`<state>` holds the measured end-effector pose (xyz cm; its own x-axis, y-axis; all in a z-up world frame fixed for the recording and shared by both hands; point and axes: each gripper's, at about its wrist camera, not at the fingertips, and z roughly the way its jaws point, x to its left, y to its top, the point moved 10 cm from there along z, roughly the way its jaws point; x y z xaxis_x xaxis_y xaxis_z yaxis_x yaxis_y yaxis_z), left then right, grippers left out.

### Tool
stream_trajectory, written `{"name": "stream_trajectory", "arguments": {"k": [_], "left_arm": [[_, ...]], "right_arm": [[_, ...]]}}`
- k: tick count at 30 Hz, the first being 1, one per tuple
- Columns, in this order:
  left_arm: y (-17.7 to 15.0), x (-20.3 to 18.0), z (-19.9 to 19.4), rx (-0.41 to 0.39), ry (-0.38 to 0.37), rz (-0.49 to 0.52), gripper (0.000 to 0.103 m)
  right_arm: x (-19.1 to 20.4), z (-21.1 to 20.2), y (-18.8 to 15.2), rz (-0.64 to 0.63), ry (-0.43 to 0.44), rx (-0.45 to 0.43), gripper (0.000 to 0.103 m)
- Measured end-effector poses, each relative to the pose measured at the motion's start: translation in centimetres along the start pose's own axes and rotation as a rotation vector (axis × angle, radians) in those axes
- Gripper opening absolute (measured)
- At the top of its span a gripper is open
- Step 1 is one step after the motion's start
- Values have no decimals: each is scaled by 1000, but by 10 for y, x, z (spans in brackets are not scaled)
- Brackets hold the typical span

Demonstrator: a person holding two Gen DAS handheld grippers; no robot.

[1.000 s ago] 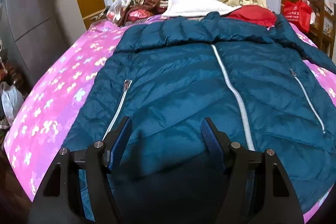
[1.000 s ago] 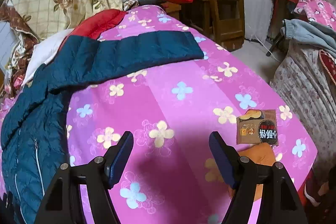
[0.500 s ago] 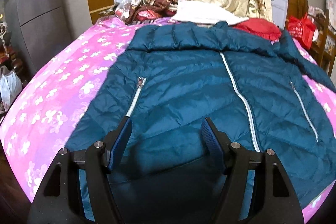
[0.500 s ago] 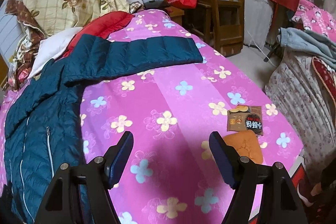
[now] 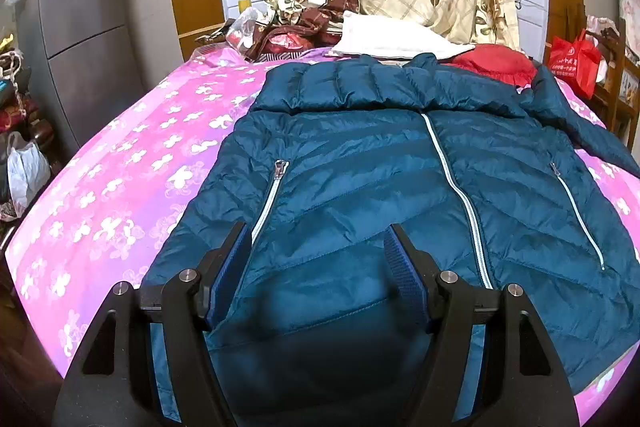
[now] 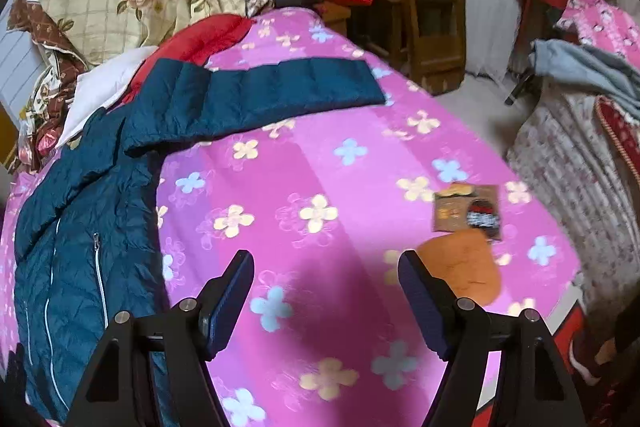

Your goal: Fold large clothes

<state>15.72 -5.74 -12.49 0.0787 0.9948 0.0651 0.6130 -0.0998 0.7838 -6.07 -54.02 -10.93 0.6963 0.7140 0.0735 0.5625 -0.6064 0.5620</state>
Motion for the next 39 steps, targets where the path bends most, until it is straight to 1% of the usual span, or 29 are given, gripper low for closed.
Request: {"name": "stream_trajectory", "arguments": {"k": [3,7,11,15,19,25,28,31,33,36,39], "left_arm": [[-1,0,4,4,3,6,69],[-7,-1,14,29,10,19,69],[-10,-1,22,52,4,12,69],[-12,0,27,61,5,9,69],[-13,0,31,77,-1,5,69],[-12,-3,31,67,-10,14,69],[-10,-2,31,62,-3,20,69],[-8,0,28,47,-17,2,69],[-7,-1,28,44,-24,6,69],[-7,-4,31,52,-38,16,69],[-7,-5,32,55,-45,22,69]], "right_arm": [[16,19,1,-4,20,31,72],[37,42,3,-9,33,64,72],[50,56,6,-28,22,81,72],[54,66,11,-40,13,78,72],[51,75,16,-6,9,81,72],[47,88,22,31,17,83,72],[43,93,29,103,60,82,72],[39,97,38,187,114,72,72],[39,101,44,220,129,68,72],[40,111,53,243,118,67,72],[40,124,69,248,87,54,72]]}}
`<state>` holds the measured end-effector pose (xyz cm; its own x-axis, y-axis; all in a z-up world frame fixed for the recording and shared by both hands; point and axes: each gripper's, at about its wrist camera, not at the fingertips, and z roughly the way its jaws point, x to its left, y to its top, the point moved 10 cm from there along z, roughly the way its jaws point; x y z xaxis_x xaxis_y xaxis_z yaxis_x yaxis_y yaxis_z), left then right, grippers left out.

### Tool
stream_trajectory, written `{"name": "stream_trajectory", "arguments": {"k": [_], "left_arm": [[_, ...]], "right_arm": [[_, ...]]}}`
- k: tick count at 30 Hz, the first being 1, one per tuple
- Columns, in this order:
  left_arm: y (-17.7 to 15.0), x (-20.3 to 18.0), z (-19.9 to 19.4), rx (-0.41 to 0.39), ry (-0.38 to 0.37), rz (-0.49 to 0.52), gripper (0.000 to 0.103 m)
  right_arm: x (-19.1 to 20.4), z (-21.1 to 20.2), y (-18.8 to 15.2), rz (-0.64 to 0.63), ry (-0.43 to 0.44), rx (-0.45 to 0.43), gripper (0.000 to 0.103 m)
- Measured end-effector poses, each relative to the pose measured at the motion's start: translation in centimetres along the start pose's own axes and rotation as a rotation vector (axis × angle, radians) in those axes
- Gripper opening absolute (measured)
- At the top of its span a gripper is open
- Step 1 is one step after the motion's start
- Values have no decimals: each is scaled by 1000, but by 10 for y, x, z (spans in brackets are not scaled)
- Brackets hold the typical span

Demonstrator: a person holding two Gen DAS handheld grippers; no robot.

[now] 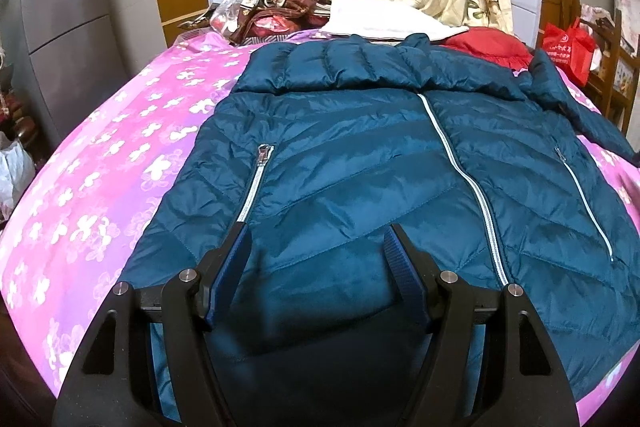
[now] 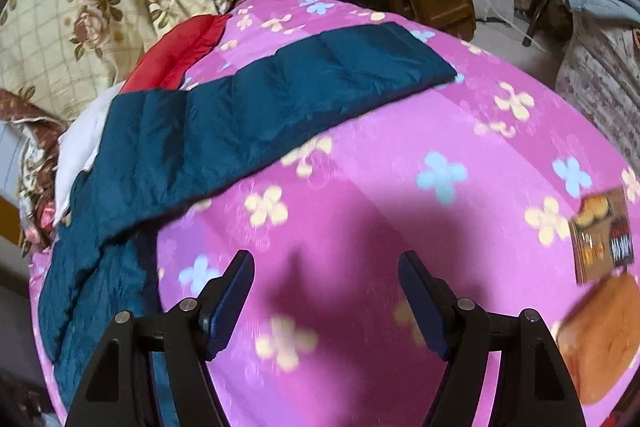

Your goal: Fold large clothes

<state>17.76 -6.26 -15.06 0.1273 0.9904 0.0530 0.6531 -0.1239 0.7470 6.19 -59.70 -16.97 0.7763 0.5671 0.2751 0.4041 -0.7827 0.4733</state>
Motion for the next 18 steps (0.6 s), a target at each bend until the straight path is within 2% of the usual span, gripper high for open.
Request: {"name": "stream_trajectory", "arguments": {"k": [6,10,14,16,18], "left_arm": [[2,-1,3,8,-22,-2,69],[2,0,11,26,-13,2,69],[2,6,18,40,-9,-17,69],[2,8,23,57,-11,-29,69],[0,11,29,73,-10,-39,69]], "right_arm": [[-4,30,40,65,-23,-23,72],[-13,48,73,110,-60,-57,72],[-25,69,93,191,-72,-55,73],[-29,73,104,217,-93,-81,71],[-30,77,113,216,-116,-91,53]]}}
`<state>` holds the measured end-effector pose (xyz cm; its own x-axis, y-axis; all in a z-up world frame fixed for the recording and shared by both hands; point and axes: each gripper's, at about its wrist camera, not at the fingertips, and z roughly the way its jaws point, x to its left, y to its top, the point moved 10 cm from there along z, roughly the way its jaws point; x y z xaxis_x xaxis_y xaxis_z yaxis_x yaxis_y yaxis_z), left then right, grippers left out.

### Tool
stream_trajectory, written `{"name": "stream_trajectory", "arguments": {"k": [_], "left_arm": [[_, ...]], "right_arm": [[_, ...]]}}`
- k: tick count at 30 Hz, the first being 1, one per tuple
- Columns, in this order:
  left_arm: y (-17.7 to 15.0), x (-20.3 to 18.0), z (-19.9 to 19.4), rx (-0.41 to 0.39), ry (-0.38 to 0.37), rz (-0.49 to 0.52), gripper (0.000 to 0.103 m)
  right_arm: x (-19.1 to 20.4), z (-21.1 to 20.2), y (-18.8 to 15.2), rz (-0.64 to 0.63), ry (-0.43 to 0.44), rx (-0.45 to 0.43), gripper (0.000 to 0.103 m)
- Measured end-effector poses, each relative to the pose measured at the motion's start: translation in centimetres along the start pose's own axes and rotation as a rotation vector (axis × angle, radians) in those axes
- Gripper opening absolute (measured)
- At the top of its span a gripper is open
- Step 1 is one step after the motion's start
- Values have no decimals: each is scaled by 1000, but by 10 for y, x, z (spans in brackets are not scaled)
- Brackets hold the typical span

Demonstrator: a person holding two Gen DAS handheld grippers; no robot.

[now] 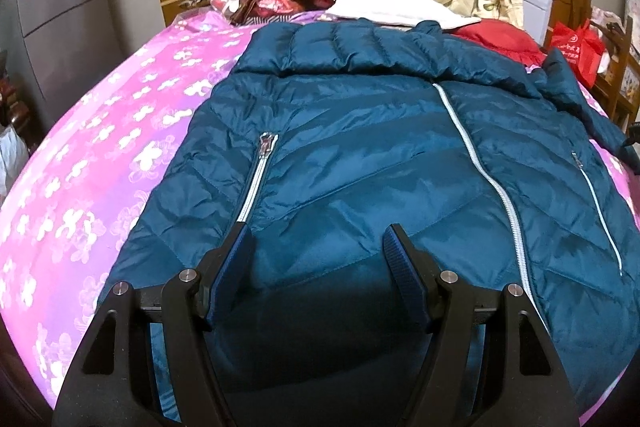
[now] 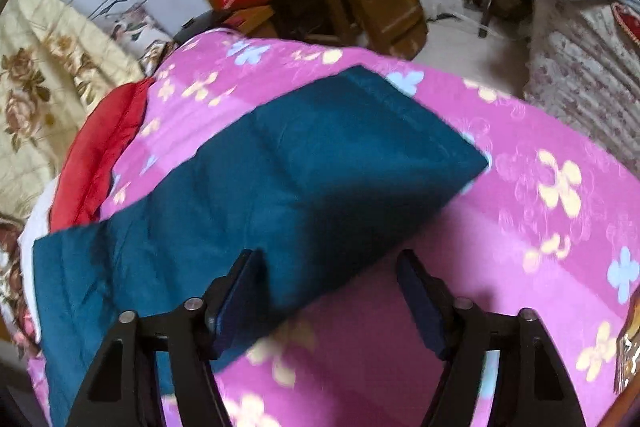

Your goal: Fold large clothes

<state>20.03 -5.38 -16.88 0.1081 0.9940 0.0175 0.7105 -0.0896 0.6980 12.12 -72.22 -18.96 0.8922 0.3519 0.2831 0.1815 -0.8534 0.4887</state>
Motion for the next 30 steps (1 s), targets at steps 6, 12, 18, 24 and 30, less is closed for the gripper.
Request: {"name": "stream_trajectory", "arguments": {"k": [6,12,18,24,30], "left_arm": [[-3,0,5,10,7,2,69],[-2,-3,1,-3,14,27,69],[5,2,-20,-55,1,13,69],[15,28,-42,-108,15,-58,69],[22,68,-53,-136,36,-175,69]], "right_arm": [[4,0,15,-59,-76,-20,11],[47,-66,28,-275,-125,-148,7],[145,-155,-12,-525,15,-230,6],[257,-220,-129,-775,261,-189,6],[331,-218,-281,-991,406,-31,6]]}}
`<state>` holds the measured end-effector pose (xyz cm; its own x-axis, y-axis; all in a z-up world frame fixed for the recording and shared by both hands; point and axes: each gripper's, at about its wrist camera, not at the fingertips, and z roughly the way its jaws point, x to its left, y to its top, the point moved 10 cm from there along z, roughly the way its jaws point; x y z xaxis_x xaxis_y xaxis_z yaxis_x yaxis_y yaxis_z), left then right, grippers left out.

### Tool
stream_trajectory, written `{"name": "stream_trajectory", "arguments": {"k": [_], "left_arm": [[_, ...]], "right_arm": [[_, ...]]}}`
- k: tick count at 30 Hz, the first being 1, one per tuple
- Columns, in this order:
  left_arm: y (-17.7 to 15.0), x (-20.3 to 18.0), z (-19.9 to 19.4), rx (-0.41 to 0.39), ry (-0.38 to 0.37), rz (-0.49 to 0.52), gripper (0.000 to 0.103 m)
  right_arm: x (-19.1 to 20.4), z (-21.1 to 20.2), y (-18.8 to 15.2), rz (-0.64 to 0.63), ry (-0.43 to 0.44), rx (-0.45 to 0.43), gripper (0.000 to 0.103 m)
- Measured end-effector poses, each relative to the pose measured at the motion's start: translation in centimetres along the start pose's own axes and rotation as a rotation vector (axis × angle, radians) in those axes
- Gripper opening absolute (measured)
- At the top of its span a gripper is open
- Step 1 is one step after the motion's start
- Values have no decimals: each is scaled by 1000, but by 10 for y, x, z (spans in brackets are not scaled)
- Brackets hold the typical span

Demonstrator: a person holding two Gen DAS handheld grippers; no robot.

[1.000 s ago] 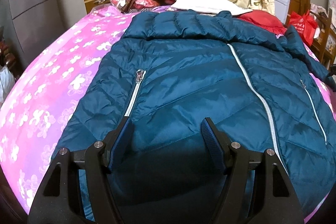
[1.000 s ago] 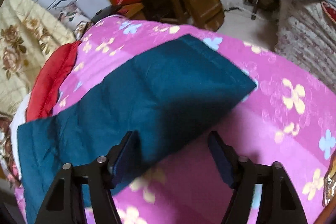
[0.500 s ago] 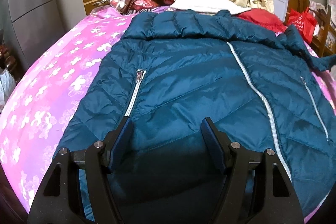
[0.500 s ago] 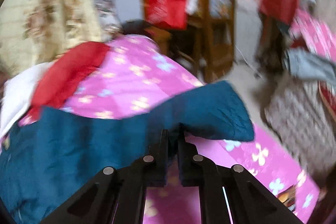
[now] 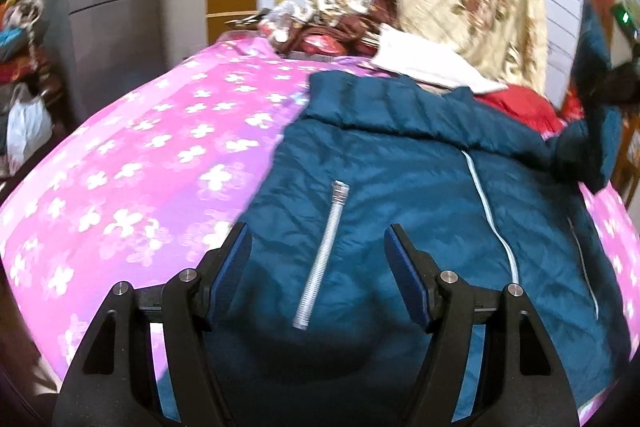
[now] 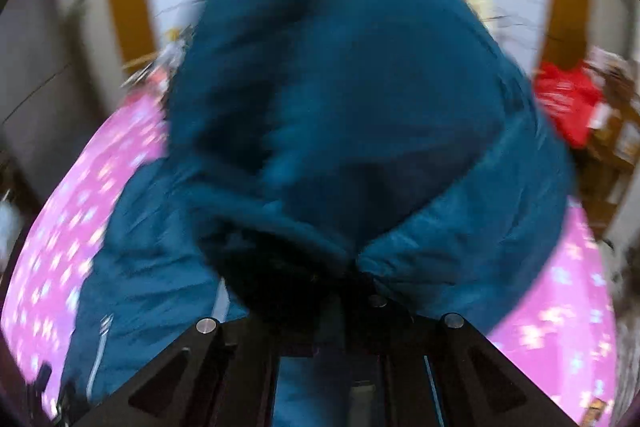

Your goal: Fold large clothes

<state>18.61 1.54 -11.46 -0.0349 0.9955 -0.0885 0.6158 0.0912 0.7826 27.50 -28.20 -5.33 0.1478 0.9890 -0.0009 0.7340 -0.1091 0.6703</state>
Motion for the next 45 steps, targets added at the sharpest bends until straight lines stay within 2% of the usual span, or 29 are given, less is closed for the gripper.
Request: {"name": "stream_trajectory", "arguments": {"k": [4,9,13,15,18,24,26,29,35,39,41,42,43,44,45], "left_arm": [[3,20,1,9,4,-57,69],[8,33,-2,-3,12,-83,69],[9,30,-2,11,-17,-90,69],[11,26,-3,5,-29,-84,69],[12,17,-7,0,-60,-60,69],[19,-11,-10,68,-192,-81,69],[23,-21,-1,114,-212,-86,69],[29,-47,28,223,-281,-81,69],[40,-111,88,384,-520,-143,69],[36,-141,123,445,-528,-147,69],[32,-152,130,468,-502,-126,69],[31,-158,132,475,-481,-100,62],[27,-167,133,488,-457,-41,46],[22,-175,135,525,-422,30,12],[20,-181,136,546,-403,71,11]], "right_arm": [[62,54,-35,-35,70,142,7],[96,80,-68,-69,98,243,10],[104,68,-78,-106,88,226,15],[103,52,-77,-82,108,186,29],[91,21,-84,-40,146,101,43],[25,-21,-115,19,129,58,43],[-2,-31,-124,88,132,42,43],[-37,-39,-137,195,170,22,44],[-65,-50,-165,232,207,-5,44],[-76,-48,-176,277,247,16,44],[-83,-46,-179,306,262,24,44],[-88,-45,-180,323,265,28,44],[-92,-43,-180,337,263,29,44],[-94,-42,-179,344,259,29,44],[-97,-40,-179,355,252,29,44]]}}
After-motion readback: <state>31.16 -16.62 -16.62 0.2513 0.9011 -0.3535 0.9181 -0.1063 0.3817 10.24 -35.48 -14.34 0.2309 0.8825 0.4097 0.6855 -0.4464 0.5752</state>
